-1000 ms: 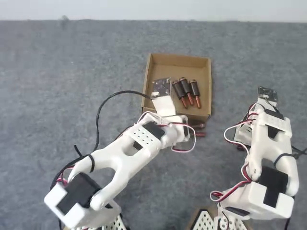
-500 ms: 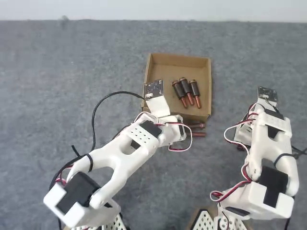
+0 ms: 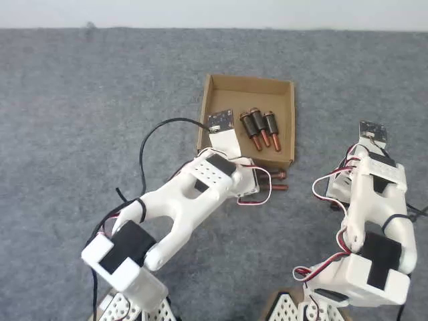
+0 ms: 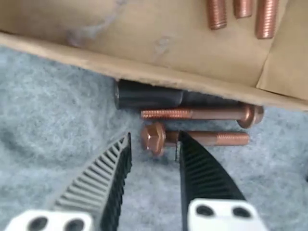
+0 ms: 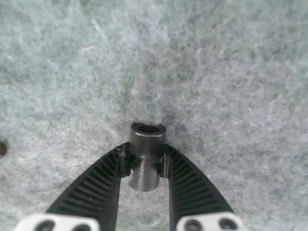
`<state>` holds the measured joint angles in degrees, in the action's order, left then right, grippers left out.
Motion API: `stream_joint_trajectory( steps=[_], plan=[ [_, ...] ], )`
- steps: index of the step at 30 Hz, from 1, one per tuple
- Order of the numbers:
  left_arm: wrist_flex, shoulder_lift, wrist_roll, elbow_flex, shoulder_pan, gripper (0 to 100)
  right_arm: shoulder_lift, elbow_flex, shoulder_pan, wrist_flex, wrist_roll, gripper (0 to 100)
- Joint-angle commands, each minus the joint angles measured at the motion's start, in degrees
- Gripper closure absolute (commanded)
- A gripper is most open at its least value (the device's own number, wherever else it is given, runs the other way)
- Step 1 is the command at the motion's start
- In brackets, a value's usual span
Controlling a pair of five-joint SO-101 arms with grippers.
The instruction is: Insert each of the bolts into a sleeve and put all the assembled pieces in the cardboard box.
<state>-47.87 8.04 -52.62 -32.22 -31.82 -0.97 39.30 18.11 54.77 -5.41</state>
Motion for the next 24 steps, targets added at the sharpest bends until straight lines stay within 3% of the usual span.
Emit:
stream_joint_trajectory(
  steps=[1,3,18,24],
  plan=[
    [-1.0,0.5,-0.4,1.5,0.4,91,0.1,-2.8,0.4,-0.7,-1.1,96.8],
    [-1.0,0.5,-0.2,1.5,0.4,100,0.1,-2.8,0.4,-0.7,-1.1,96.8],
    [-5.0,0.4,15.8,2.1,0.4,99,0.1,-2.8,0.4,-0.7,-1.1,96.8],
    [-13.5,-5.4,32.9,4.3,0.5,99,0.1,-2.8,0.4,-0.7,-1.1,96.8]
  ],
)
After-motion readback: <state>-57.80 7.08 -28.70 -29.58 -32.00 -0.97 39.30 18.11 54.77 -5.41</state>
